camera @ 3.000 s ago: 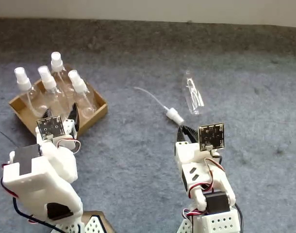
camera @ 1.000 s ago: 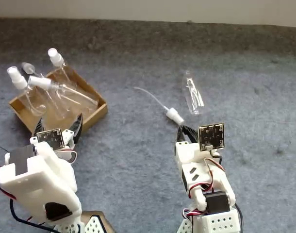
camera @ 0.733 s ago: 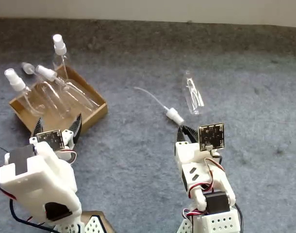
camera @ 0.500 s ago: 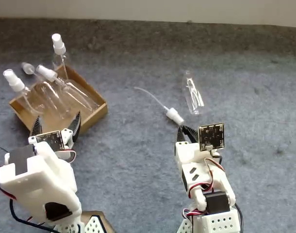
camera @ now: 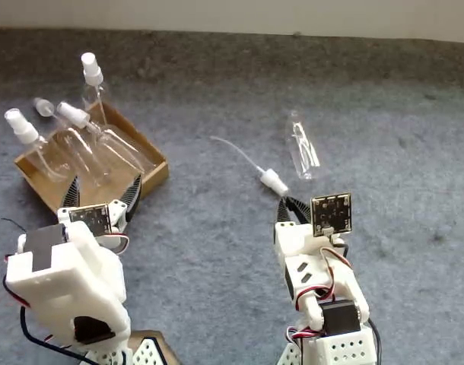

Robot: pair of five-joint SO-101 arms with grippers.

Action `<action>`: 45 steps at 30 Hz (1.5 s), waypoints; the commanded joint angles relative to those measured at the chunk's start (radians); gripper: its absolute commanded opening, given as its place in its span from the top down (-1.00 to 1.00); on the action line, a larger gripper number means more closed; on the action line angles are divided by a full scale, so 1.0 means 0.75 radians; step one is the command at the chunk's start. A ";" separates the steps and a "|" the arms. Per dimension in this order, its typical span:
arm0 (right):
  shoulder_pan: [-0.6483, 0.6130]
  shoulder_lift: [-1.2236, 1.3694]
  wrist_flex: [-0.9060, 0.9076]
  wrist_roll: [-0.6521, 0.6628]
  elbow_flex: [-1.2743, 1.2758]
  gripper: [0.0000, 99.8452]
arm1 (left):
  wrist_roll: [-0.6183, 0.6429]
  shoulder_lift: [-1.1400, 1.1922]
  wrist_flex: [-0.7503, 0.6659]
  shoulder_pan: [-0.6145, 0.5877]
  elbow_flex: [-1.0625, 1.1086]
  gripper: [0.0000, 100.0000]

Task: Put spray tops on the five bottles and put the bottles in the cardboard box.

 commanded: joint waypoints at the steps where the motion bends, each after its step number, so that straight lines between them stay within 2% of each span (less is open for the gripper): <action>1: 0.007 -0.013 -0.032 0.014 0.138 0.96 | -0.010 -0.005 -0.037 0.028 0.019 0.24; 13: 0.007 -0.013 -0.032 0.014 0.138 0.96 | -0.010 -0.005 -0.029 0.028 -0.071 0.24; 28: 0.007 -0.013 -0.032 0.016 0.138 0.96 | -0.014 -0.005 -0.115 -0.028 0.026 0.24; 33: 0.007 -0.013 -0.032 0.016 0.138 0.96 | -0.014 -0.120 -0.110 -0.030 0.050 0.24; 37: 0.007 -0.013 -0.032 0.016 0.138 0.96 | -0.014 -0.298 0.043 -0.028 0.083 0.24; 45: 0.007 -0.013 -0.032 0.016 0.138 0.96 | -0.014 -0.748 0.630 -0.026 0.073 0.24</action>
